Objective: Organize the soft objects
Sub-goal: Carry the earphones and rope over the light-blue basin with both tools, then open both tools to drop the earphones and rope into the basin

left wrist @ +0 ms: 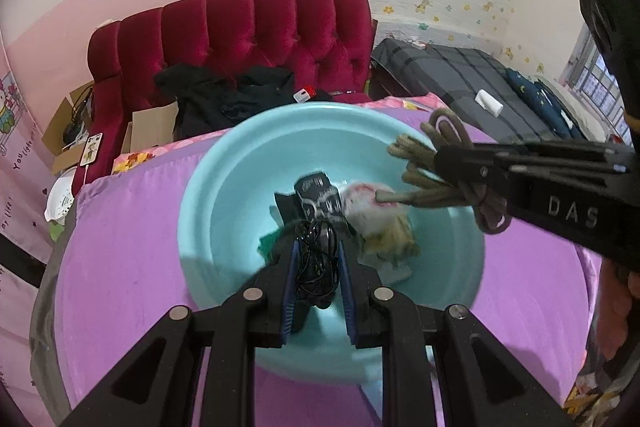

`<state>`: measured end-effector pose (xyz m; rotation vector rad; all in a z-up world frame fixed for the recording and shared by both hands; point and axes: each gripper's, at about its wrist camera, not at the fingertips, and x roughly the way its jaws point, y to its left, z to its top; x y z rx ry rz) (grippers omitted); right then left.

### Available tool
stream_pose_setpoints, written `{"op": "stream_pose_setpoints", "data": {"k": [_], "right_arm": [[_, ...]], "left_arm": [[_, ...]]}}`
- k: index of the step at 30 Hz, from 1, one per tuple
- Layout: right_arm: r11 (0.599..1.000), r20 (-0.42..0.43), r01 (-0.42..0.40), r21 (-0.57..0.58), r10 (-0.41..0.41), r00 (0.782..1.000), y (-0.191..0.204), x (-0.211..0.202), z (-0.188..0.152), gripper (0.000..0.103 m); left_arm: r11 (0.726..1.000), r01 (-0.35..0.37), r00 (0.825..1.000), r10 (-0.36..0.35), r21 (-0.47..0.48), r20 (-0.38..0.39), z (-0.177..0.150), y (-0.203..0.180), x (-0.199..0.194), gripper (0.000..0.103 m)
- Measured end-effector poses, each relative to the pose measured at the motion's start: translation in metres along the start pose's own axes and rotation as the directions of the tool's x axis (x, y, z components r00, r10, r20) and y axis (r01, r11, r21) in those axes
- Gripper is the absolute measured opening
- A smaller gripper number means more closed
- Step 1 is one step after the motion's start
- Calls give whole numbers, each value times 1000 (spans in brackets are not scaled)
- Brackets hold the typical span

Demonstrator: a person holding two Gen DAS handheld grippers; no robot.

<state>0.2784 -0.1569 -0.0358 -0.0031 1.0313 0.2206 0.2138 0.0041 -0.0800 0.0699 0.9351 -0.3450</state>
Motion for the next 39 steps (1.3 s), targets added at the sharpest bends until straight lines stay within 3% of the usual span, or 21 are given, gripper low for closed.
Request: {"op": "stream_pose_setpoints", "data": {"k": [14, 24, 25, 26, 28, 30, 32, 34, 39], "right_arm": [[1000, -40, -1, 11, 2, 999, -17, 59, 27, 12], [999, -49, -12, 32, 14, 999, -24, 73, 28, 15], [999, -50, -13, 37, 15, 999, -24, 73, 28, 19], [999, -50, -16, 40, 18, 999, -24, 73, 28, 33], [999, -37, -28, 43, 30, 999, -22, 68, 29, 52], [999, -19, -24, 37, 24, 1000, -22, 63, 29, 72], [999, -13, -15, 38, 15, 1000, -22, 59, 29, 94], [999, -11, 2, 41, -2, 1000, -23, 55, 28, 103], [998, -22, 18, 67, -16, 1000, -28, 45, 24, 103]], "left_arm": [[999, -31, 999, 31, -24, -24, 35, 15, 63, 22], [998, -52, 998, 52, -22, -26, 40, 16, 77, 22], [998, -58, 998, 57, -19, -25, 40, 16, 77, 28], [998, -60, 998, 59, -20, -31, 41, 17, 79, 34], [997, -69, 997, 68, -25, -30, 41, 18, 79, 72], [997, -74, 997, 74, -22, -27, 42, 17, 78, 94], [995, -99, 995, 99, -27, -25, 42, 18, 75, 101], [992, -121, 993, 120, -42, -21, 39, 20, 71, 103], [987, -151, 989, 150, -52, -7, 31, 21, 61, 103]]}}
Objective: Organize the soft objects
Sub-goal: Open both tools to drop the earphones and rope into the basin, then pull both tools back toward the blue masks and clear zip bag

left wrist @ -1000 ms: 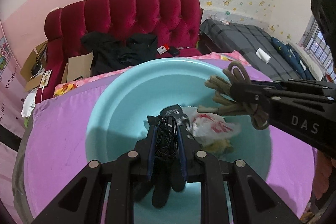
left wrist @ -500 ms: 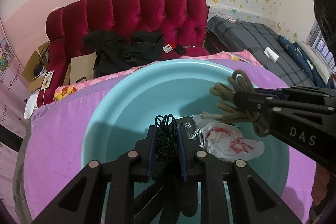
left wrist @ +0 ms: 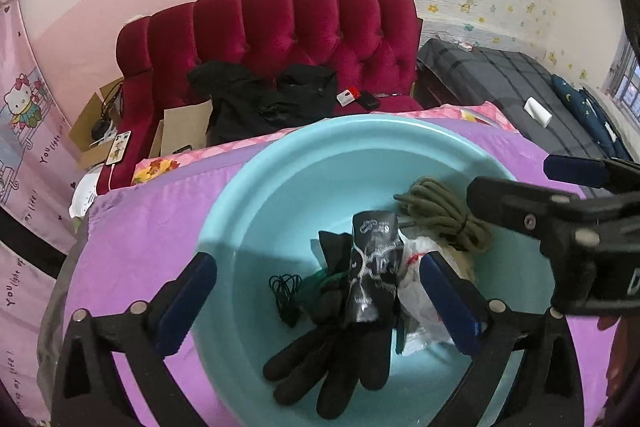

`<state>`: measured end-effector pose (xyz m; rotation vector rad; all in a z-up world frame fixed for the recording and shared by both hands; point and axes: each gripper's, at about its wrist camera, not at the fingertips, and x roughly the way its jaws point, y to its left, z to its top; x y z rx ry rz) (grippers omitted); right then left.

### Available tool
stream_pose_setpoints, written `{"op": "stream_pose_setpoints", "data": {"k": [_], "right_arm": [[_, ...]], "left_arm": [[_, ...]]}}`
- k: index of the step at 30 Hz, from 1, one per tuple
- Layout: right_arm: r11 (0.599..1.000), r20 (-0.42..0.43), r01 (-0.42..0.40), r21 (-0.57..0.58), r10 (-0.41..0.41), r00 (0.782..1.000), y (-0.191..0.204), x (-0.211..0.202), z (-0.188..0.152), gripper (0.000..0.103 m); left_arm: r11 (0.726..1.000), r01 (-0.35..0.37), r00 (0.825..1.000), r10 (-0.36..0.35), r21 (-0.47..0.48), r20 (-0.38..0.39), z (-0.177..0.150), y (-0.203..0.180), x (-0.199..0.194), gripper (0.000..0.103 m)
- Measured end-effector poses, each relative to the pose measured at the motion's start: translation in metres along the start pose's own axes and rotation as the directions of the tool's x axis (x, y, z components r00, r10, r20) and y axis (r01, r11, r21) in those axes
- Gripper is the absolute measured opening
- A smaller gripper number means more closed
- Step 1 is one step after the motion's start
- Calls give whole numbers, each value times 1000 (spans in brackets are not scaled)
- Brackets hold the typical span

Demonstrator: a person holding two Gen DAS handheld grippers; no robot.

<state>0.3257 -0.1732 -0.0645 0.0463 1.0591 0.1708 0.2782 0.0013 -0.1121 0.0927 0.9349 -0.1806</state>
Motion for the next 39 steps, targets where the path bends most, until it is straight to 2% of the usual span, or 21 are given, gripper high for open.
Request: {"op": "stream_pose_setpoints", "data": {"k": [9, 12, 22, 39], "right_arm": [[1000, -9, 11, -4, -11, 1000, 5, -34, -23, 103], [1000, 1, 18, 4, -18, 1000, 6, -48, -30, 103], [999, 15, 41, -13, -41, 999, 19, -96, -52, 103], [998, 31, 62, 21, -62, 998, 27, -145, -115, 103]], "left_arm": [[1000, 9, 1000, -9, 9, 0, -14, -3, -27, 103], [1000, -8, 1000, 8, 19, 2, -19, -4, -39, 103], [1000, 11, 1000, -12, 24, 26, -36, -7, -88, 103], [998, 26, 997, -30, 51, 75, -80, -13, -149, 103]]}}
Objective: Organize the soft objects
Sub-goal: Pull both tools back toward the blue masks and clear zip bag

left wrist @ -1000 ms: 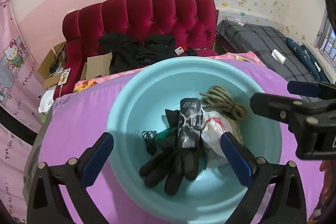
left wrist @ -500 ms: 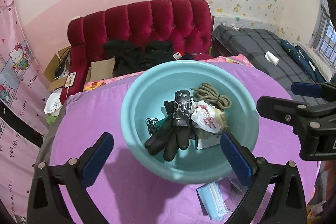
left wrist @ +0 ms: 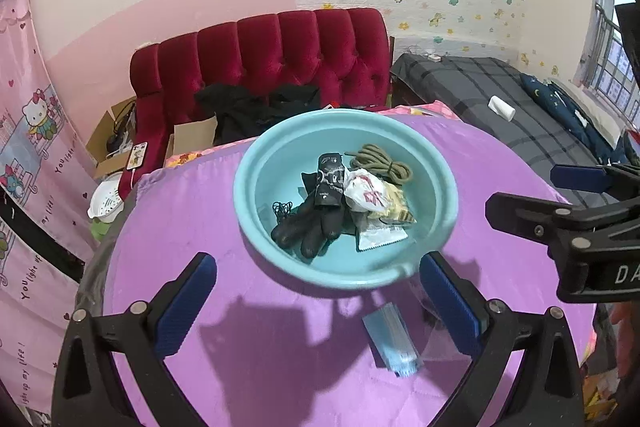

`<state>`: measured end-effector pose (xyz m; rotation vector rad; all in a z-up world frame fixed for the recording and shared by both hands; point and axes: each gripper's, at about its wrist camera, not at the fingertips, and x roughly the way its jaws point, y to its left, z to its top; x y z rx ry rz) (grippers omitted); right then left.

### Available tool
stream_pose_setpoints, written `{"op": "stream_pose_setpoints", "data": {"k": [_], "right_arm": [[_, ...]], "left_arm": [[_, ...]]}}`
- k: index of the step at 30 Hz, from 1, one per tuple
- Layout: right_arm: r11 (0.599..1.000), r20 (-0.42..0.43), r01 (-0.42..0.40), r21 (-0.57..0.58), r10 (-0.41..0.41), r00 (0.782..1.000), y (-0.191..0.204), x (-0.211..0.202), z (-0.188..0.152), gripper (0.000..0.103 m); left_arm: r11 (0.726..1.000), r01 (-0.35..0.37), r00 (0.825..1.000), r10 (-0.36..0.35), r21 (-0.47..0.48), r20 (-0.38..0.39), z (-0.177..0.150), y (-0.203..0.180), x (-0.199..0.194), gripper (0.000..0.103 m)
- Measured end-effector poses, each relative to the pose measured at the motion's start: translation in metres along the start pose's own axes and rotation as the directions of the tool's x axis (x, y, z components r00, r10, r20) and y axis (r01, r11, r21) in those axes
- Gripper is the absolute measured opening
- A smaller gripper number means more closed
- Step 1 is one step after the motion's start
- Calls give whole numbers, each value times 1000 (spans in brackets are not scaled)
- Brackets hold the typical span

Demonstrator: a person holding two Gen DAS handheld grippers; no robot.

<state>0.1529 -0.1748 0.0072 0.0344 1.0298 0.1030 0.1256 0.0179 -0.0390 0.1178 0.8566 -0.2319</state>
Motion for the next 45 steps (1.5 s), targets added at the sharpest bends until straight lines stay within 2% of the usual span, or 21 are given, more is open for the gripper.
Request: {"op": "stream_pose_setpoints", "data": {"k": [6, 18, 23, 36, 45], "right_arm": [[1000, -10, -1, 5, 1, 1000, 1, -7, -24, 103], [1000, -23, 13, 15, -12, 1000, 2, -2, -78, 103], [999, -50, 2, 49, 0, 999, -5, 9, -98, 103], [997, -87, 36, 62, -31, 996, -15, 42, -141, 103], [997, -125, 46, 68, -37, 991, -24, 53, -149, 103]], "left_arm": [[1000, 10, 1000, -10, 4, 0, -18, -6, -16, 103], [999, 18, 1000, -17, 31, -18, -60, -21, -25, 103], [999, 36, 998, -35, 25, -49, -84, -25, -18, 103], [999, 36, 994, -37, -7, -106, -134, -27, 9, 103], [999, 54, 989, -54, -7, -139, -150, -35, 20, 103]]}}
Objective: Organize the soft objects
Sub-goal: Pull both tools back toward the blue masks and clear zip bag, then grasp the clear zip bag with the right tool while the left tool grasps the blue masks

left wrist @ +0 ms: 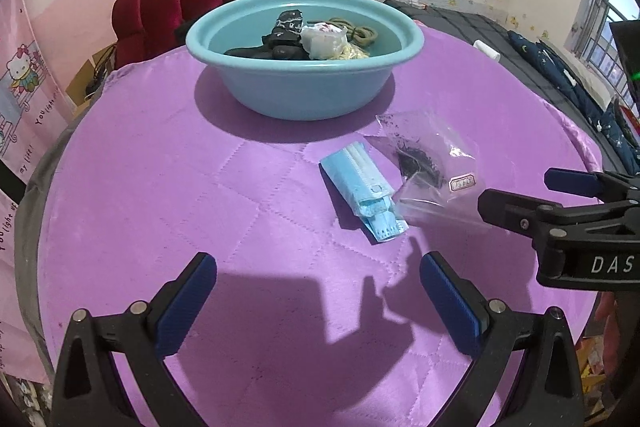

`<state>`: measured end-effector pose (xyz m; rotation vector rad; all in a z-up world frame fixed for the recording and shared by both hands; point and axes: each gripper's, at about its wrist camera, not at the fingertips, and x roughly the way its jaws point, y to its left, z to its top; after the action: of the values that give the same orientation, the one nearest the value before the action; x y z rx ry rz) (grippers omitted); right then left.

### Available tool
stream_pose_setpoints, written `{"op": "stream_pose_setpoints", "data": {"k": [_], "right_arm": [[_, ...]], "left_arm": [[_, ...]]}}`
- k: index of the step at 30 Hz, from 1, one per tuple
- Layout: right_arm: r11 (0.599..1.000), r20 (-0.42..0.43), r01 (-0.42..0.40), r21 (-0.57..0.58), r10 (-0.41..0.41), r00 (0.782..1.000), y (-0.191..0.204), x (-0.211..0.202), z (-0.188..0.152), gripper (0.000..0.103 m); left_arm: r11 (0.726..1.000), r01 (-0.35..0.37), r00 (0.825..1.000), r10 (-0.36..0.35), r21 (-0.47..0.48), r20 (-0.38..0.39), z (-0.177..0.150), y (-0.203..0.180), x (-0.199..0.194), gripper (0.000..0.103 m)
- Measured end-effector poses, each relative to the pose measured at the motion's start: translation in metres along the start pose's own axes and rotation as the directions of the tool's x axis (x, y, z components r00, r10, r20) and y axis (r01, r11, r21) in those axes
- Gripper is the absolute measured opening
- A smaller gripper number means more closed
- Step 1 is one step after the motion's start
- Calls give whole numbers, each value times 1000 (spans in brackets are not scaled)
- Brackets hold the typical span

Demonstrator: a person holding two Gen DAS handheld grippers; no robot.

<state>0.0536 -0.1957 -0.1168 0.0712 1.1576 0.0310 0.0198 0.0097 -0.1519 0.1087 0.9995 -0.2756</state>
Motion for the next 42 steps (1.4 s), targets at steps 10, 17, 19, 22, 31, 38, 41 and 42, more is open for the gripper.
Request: {"op": "stream_pose_setpoints", "data": {"k": [10, 17, 19, 22, 31, 38, 41, 42], "right_arm": [[997, -27, 6, -82, -8, 1000, 6, 17, 9, 103], [993, -58, -30, -110, 24, 998, 2, 35, 27, 103], [993, -58, -49, -106, 43, 997, 1, 38, 32, 101], [991, -53, -57, -119, 51, 997, 4, 44, 40, 88], [989, -63, -106, -103, 100, 993, 6, 61, 51, 15], [991, -48, -82, -109, 77, 996, 0, 49, 53, 11], [993, -48, -76, -87, 72, 996, -8, 41, 55, 11], [994, -49, -74, -80, 70, 996, -11, 39, 55, 11]], "left_arm": [[1000, -1, 1000, 1, -11, -15, -2, -4, 10, 103], [999, -13, 1000, 12, -31, -26, -1, 1, 19, 103], [999, -14, 999, 13, -37, -38, 0, 2, 24, 103], [999, -19, 999, 17, -49, -41, 1, 4, 27, 103], [997, -31, 998, 27, -67, -63, 5, 5, 40, 103], [996, -12, 998, 7, -83, -56, 14, 4, 46, 103], [994, 19, 999, -24, -107, -48, 20, 2, 48, 103], [994, 26, 998, -31, -110, -45, 21, 2, 48, 103]]}}
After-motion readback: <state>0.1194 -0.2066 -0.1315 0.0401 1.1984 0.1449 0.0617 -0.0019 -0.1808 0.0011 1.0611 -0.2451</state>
